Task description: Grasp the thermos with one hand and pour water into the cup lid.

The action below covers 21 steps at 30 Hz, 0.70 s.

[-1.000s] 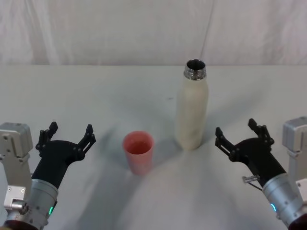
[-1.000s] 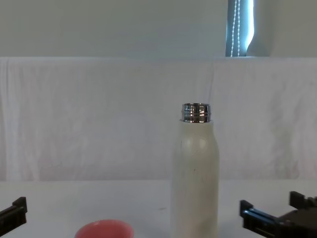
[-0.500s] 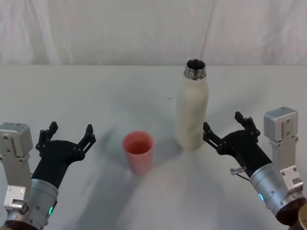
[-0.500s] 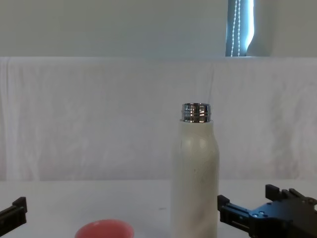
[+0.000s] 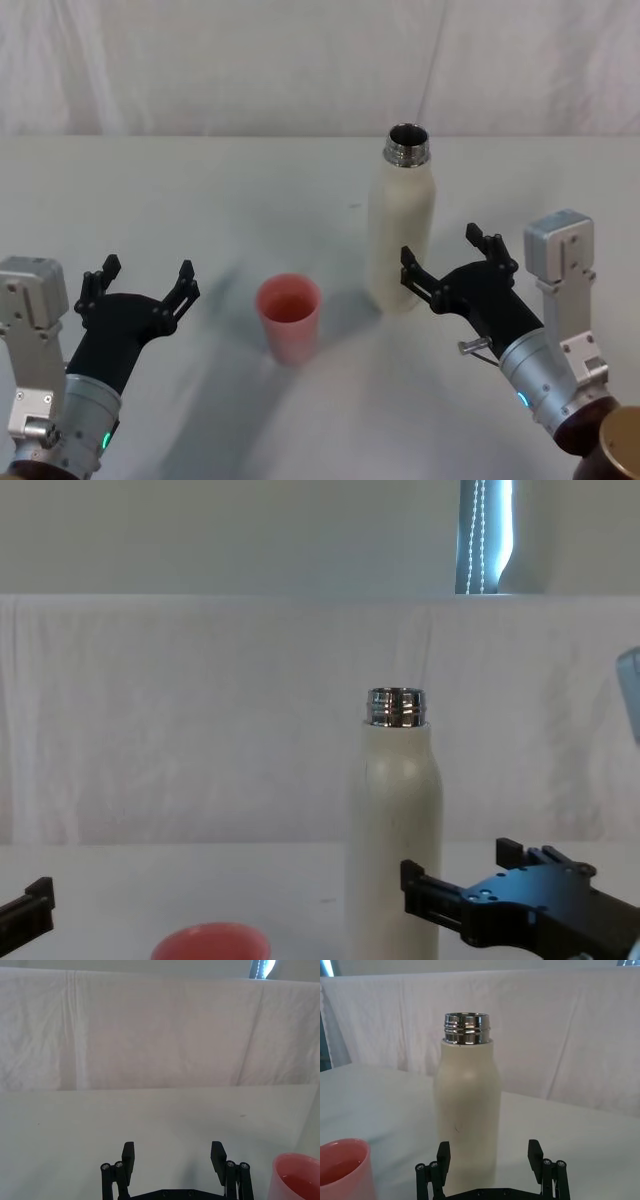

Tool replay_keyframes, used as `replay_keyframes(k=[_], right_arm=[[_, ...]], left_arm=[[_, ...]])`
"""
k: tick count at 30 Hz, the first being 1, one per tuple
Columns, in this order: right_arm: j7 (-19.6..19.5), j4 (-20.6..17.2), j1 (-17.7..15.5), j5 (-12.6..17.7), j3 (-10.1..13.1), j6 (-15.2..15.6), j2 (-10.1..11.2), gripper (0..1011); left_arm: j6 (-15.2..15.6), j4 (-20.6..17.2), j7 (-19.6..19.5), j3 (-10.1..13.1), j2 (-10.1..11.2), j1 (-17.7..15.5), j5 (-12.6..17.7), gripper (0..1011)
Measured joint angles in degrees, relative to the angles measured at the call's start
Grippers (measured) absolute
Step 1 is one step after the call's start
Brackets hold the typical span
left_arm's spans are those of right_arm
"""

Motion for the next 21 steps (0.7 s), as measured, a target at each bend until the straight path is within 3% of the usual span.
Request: replay_keyframes(k=[21], right_arm=[[1.0,5.3,4.4,0.4,-1.3,0.5,-1.7,1001]], left_arm=[[0.0,0.0,0.0,0.0,0.0,0.0,0.0,1001]])
